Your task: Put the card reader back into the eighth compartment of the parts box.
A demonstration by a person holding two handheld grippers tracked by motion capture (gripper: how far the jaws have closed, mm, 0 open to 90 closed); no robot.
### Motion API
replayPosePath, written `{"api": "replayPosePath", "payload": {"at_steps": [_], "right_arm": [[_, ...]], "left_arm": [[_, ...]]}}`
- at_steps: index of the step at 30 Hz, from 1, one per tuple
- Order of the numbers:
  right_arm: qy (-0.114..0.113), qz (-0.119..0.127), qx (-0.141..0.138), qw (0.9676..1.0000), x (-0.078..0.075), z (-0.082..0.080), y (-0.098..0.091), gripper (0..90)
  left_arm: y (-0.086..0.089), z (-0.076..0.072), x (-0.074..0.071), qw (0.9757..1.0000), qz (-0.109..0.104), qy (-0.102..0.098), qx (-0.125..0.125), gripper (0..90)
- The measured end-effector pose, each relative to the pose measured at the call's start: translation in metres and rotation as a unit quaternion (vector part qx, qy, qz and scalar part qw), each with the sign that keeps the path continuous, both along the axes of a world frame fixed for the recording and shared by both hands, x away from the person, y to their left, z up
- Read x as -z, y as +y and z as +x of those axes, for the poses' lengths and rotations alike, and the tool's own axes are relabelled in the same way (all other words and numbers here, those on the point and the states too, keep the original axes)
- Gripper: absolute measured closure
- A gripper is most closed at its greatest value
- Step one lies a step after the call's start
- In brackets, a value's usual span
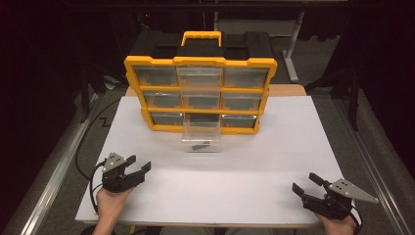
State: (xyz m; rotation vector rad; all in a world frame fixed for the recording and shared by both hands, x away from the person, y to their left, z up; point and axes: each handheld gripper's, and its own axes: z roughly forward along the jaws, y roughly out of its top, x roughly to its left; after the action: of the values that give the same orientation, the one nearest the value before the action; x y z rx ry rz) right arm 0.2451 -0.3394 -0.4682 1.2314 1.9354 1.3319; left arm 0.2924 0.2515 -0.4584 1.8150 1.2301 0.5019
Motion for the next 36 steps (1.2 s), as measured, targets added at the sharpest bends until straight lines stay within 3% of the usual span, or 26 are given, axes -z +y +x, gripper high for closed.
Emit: {"api": "replayPosePath", "payload": {"at_steps": [9, 36], "right_arm": [[-0.001, 0.0, 0.0, 1.0, 0.0, 0.0, 0.0, 23.5], [-0.001, 0.001, 0.004, 1.0, 0.0, -0.001, -0.001, 23.5]], "left_arm": [[0.0, -0.003, 0.002, 1.0, 0.007, 0.0, 0.005, 34.5], [0.004, -0.013, 0.009, 0.9998, -0.017, -0.004, -0.002, 33.2]]}}
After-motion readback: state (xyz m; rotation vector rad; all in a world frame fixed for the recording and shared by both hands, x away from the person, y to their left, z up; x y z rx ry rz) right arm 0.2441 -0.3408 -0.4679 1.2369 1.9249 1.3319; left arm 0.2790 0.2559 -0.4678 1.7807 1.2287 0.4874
